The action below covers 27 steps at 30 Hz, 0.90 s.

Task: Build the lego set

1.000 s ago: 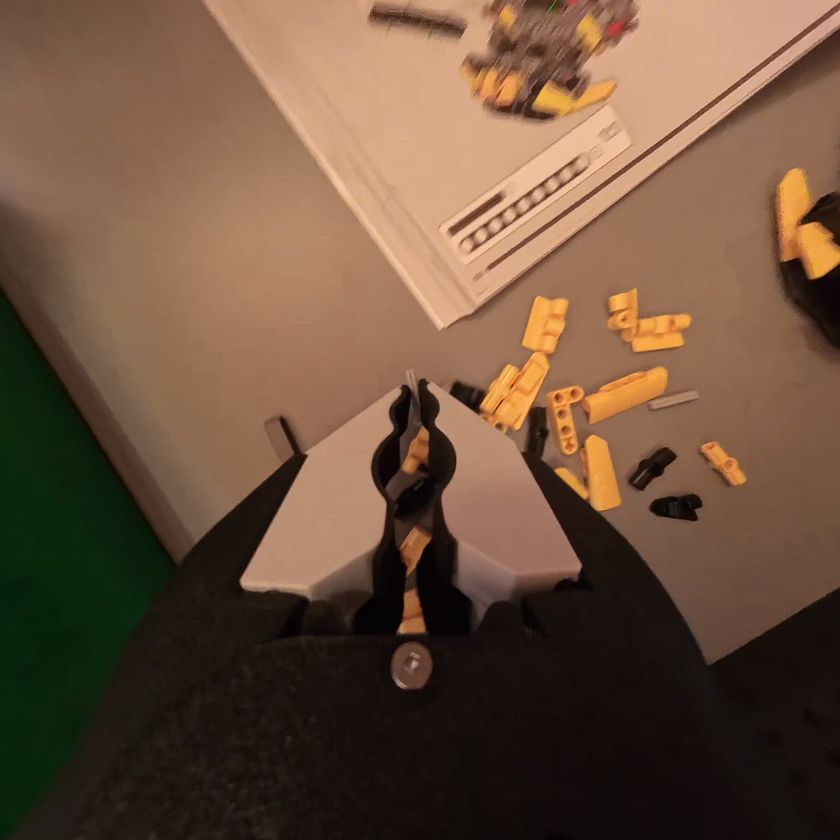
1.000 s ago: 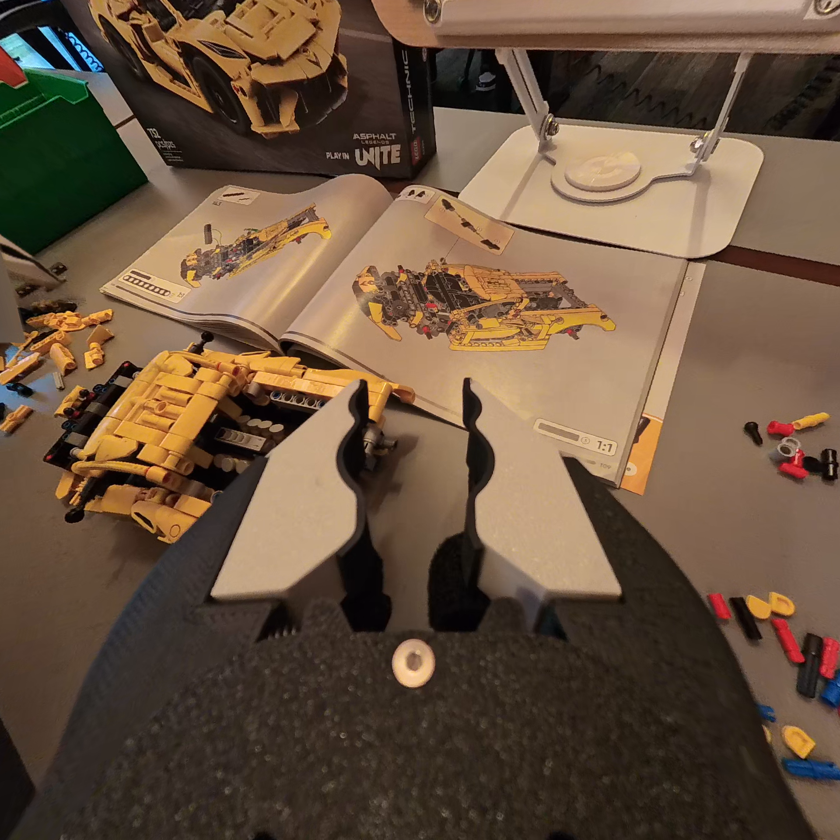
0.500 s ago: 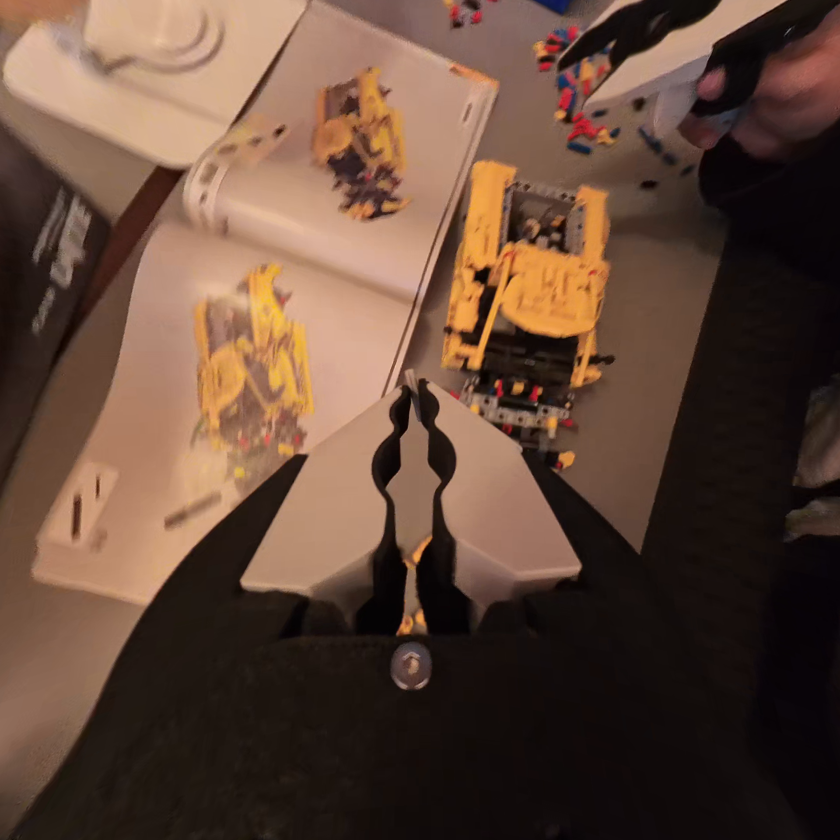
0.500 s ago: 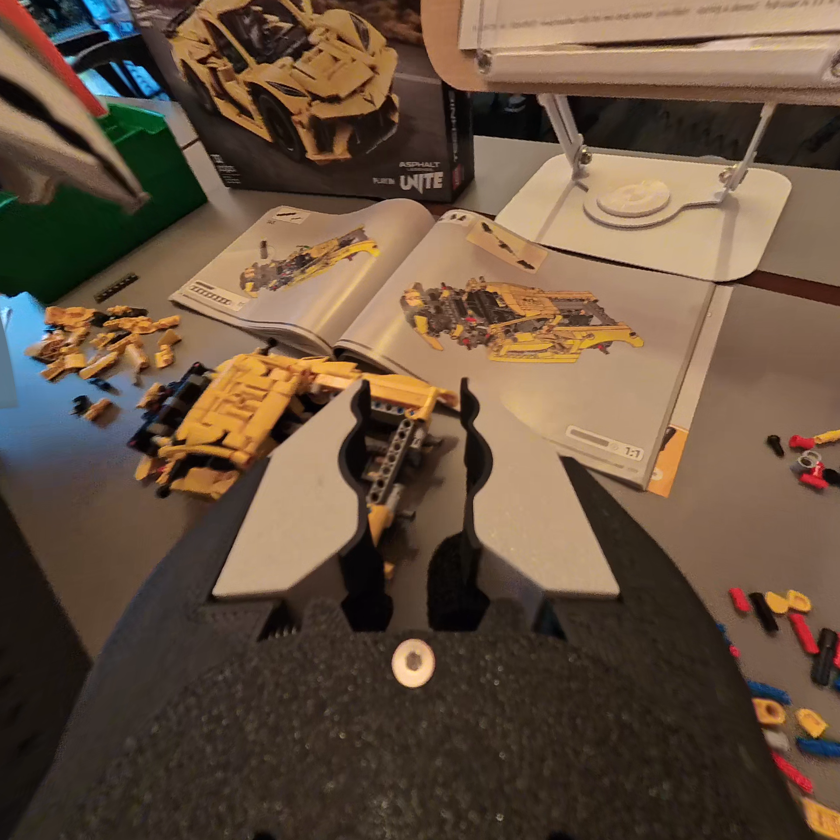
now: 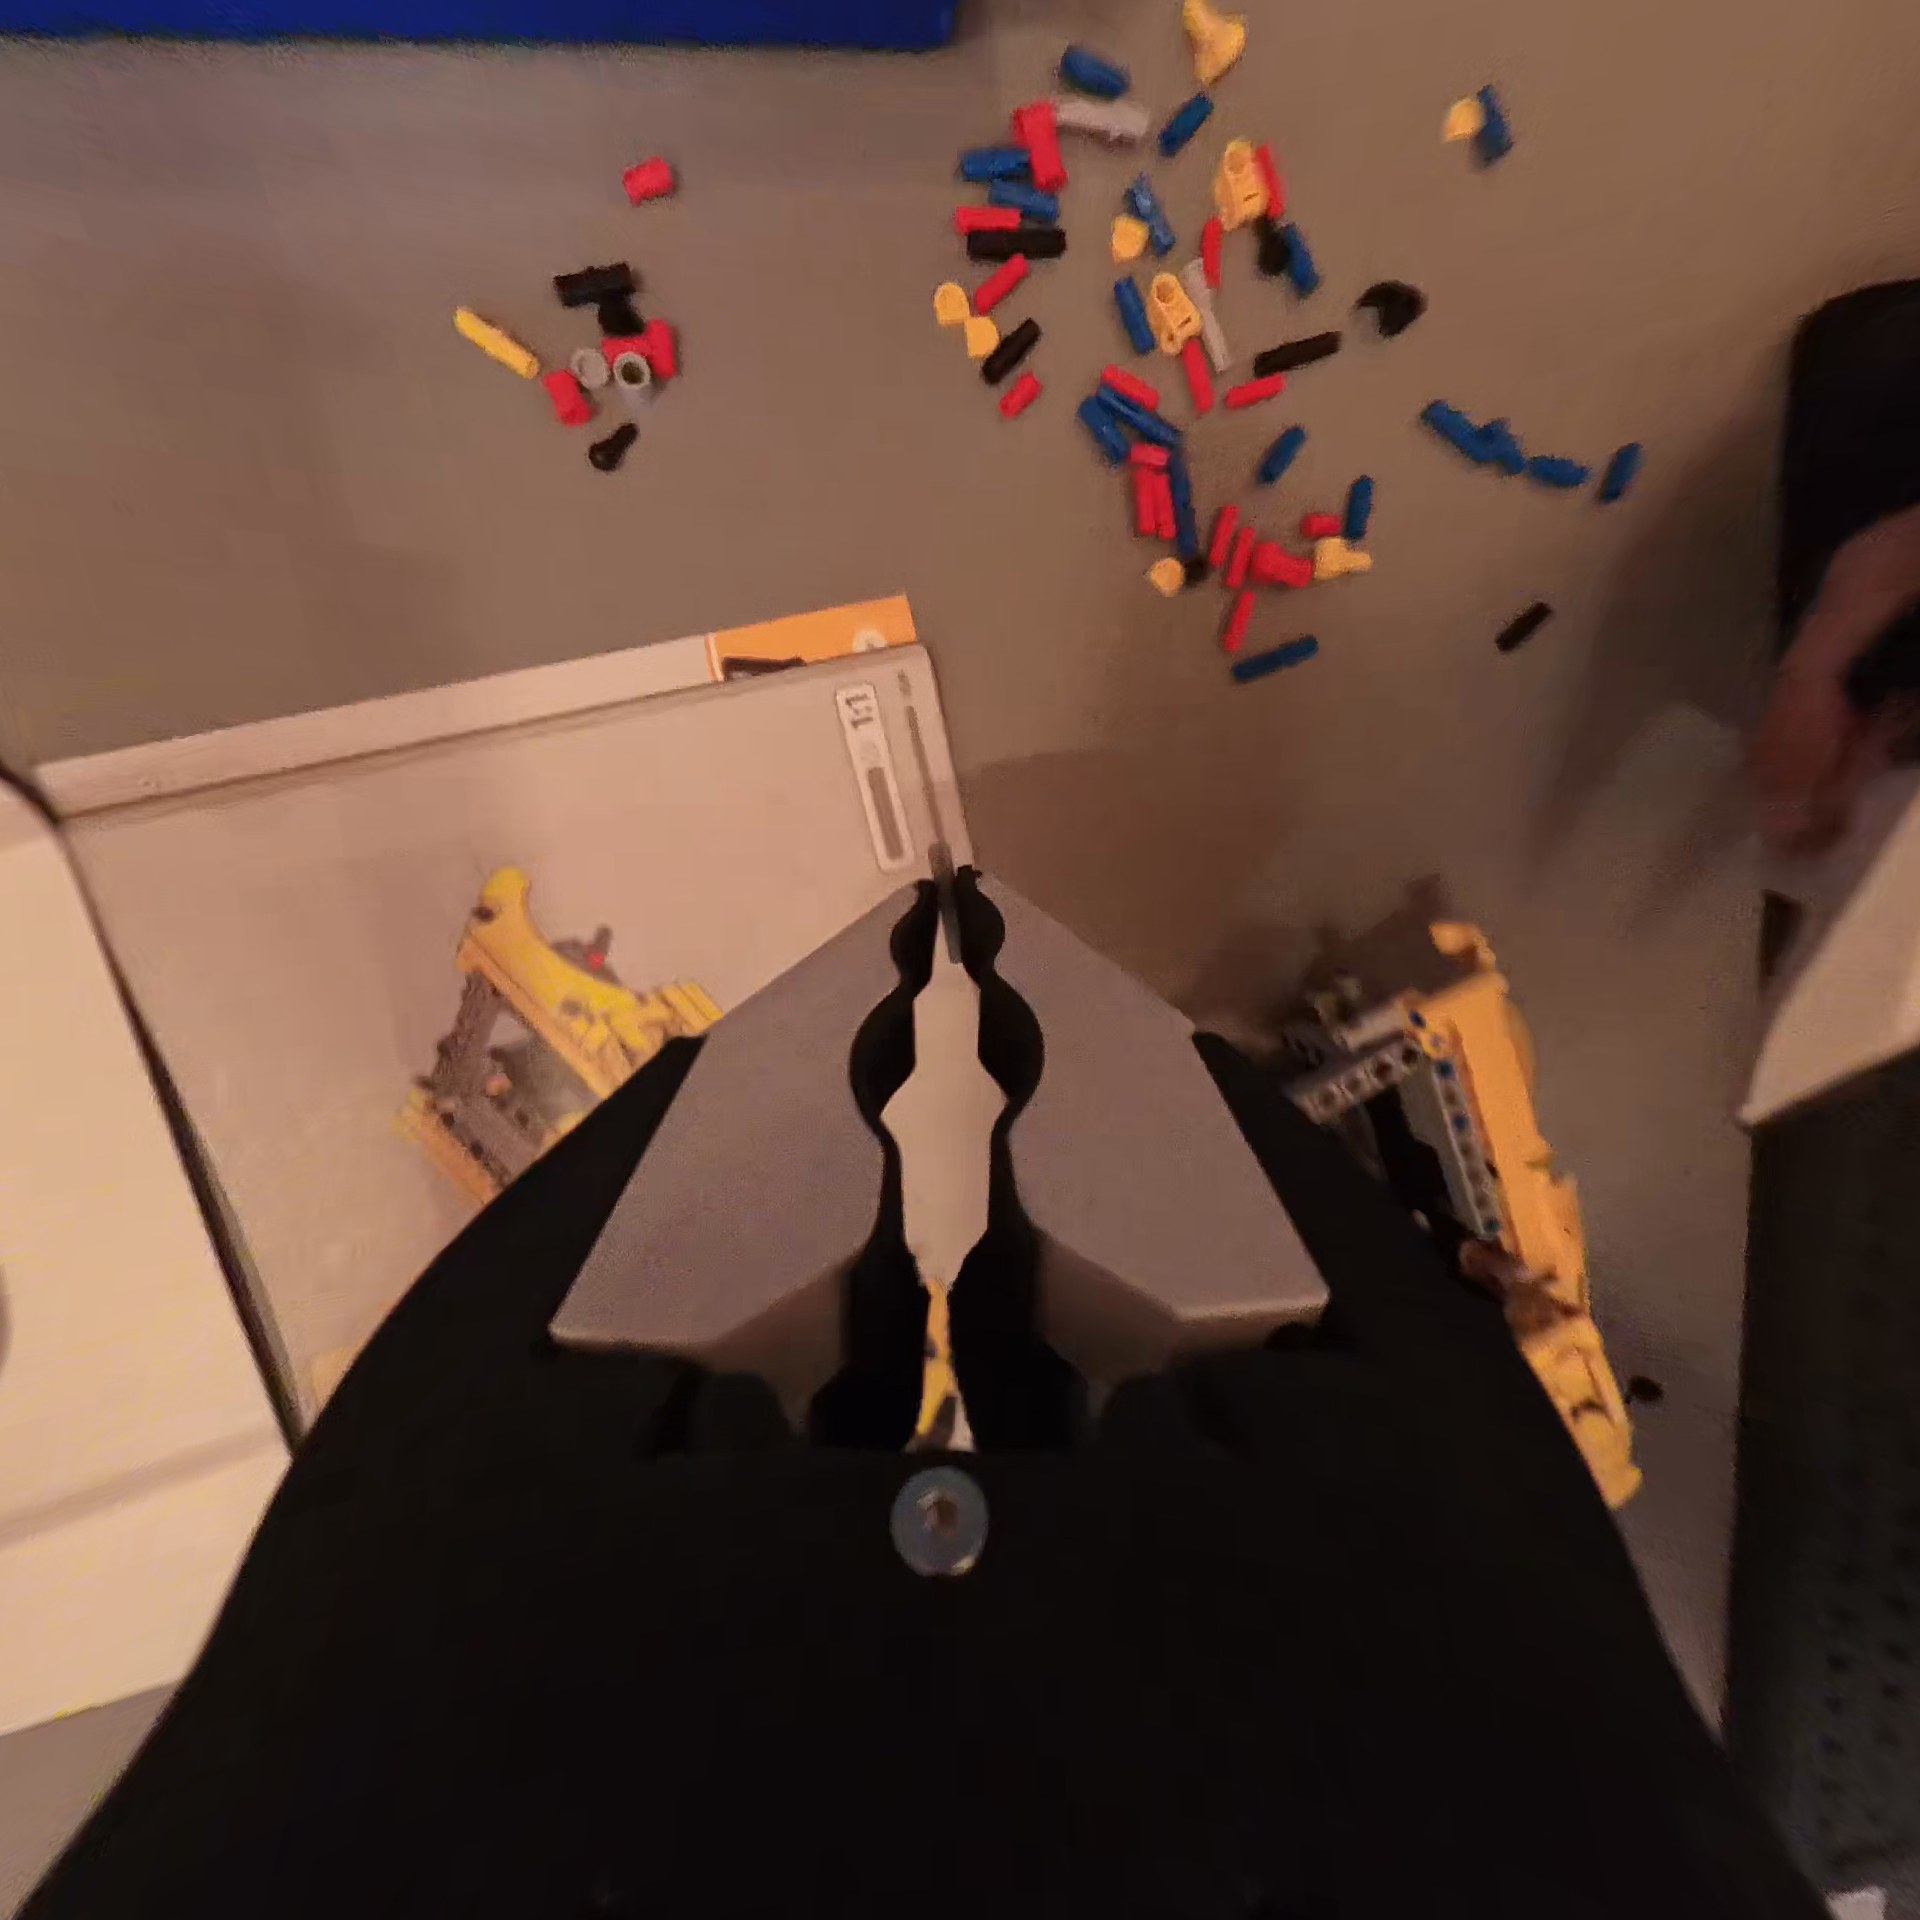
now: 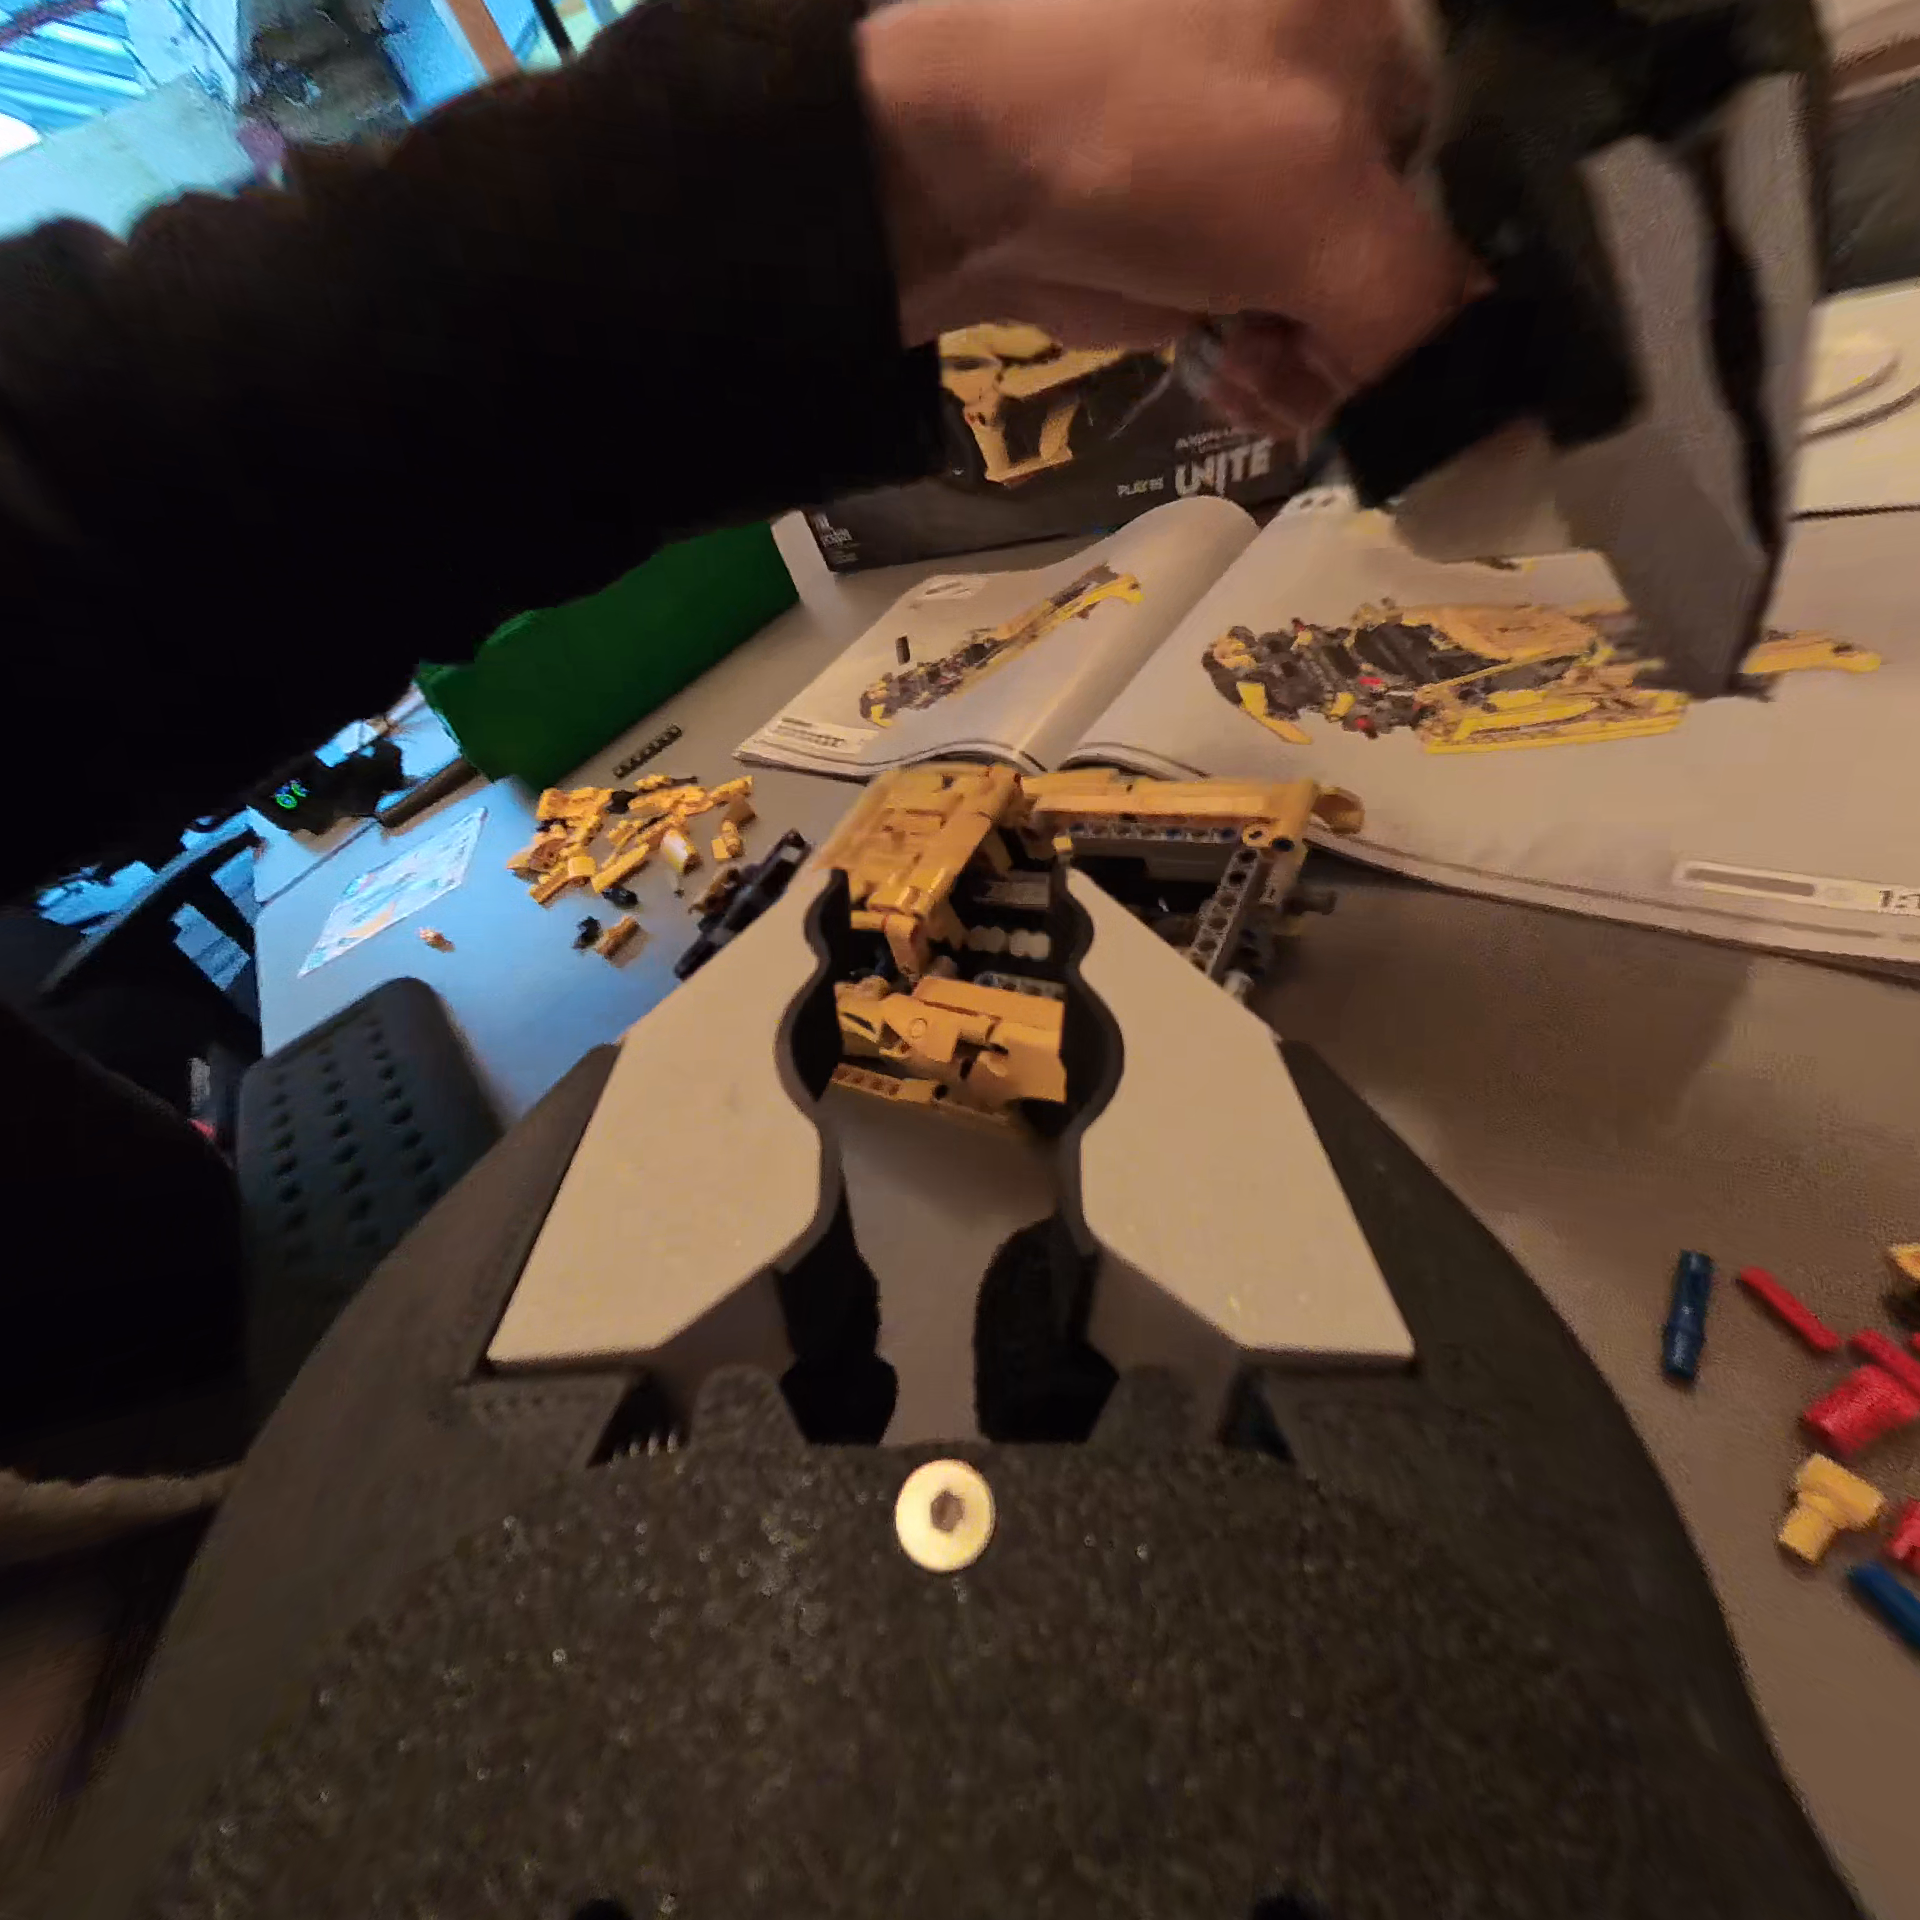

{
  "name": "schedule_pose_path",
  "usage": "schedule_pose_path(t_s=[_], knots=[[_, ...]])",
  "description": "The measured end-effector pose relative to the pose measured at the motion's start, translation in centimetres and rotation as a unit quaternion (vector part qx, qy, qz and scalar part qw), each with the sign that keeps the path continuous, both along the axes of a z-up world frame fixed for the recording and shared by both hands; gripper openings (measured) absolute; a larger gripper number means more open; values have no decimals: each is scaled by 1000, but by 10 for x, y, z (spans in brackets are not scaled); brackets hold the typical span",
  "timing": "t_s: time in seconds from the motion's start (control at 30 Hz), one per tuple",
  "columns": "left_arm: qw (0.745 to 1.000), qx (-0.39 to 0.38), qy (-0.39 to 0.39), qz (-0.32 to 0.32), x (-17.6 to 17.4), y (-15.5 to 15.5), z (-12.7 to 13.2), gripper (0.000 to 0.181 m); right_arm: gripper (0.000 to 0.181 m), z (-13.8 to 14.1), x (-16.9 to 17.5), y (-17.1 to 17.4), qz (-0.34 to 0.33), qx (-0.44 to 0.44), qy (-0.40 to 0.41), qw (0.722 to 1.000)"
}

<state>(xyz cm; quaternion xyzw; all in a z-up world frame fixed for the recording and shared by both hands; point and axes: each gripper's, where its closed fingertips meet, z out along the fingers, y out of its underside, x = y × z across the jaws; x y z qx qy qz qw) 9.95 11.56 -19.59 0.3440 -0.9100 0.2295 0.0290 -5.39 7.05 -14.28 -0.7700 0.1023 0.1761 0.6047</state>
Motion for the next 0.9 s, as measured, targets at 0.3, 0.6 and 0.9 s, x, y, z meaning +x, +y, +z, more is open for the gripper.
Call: schedule_pose_path(t_s=[0.3, 0.6, 0.9], knots=[[995, 80, 57, -21, 11, -14, -49, 4, 38, 4, -12, -9, 33, 17, 35, 999], [995, 78, 62, 11, 16, -11, -56, 4, 38, 4, -17, -8, 45, 14, 34, 998], [994, 88, 69, 4, 9, -5, -56, 4, 38, -1, -19, -6, 49, 4, 33, 998]])
